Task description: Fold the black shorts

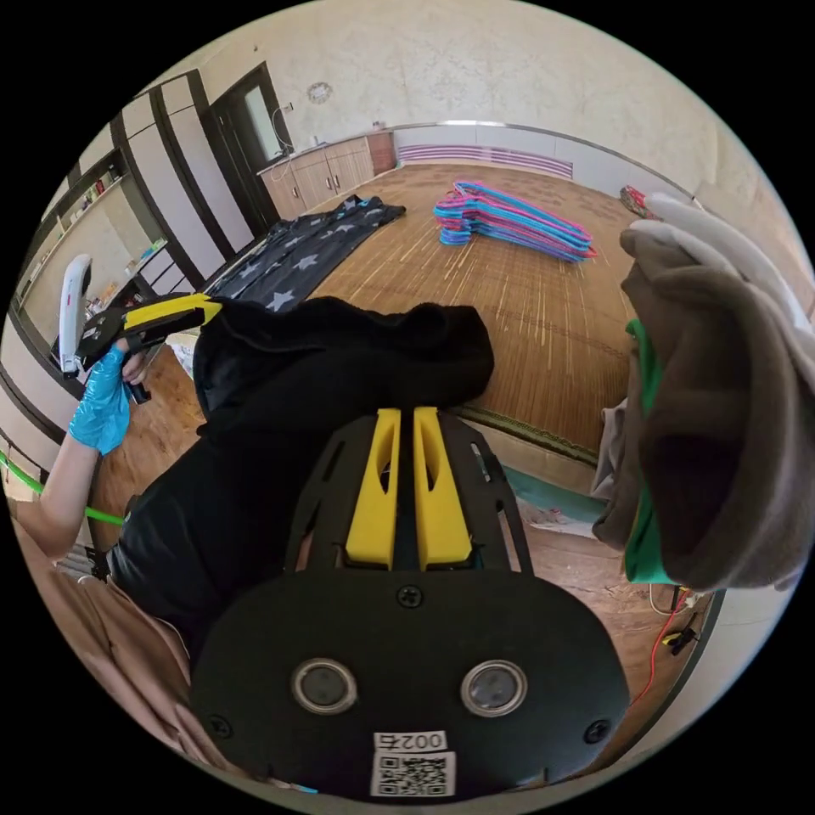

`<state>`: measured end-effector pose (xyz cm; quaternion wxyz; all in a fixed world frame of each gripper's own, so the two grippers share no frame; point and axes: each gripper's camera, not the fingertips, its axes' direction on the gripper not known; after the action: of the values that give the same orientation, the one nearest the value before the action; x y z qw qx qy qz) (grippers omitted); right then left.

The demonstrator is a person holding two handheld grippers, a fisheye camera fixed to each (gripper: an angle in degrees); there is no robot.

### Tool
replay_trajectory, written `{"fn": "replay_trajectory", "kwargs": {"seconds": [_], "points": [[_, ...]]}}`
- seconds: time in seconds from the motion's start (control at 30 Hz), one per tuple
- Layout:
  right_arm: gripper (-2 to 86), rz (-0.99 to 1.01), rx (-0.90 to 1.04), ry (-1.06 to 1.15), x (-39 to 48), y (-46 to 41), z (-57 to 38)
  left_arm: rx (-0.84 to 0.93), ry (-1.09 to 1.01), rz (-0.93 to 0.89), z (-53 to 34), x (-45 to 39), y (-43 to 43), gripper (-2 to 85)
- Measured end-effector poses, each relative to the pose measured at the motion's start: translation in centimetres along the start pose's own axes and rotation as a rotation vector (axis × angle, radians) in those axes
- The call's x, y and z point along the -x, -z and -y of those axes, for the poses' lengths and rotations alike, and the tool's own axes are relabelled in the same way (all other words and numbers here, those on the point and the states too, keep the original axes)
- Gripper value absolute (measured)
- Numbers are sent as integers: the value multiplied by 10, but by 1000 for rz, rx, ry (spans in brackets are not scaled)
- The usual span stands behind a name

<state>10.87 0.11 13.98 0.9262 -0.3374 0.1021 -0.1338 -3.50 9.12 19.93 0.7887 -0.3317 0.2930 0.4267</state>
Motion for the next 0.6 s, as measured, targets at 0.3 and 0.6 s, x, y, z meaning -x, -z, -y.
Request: {"fn": "replay_trajectory", "kwargs": {"seconds": [0.3, 0.6], "points": [[3, -79, -141, 67, 26, 39, -14, -106, -10, 172, 57, 31, 16, -4], [59, -155, 85, -1, 20, -29, -32, 72, 81, 83, 74, 50, -62, 3]]}}
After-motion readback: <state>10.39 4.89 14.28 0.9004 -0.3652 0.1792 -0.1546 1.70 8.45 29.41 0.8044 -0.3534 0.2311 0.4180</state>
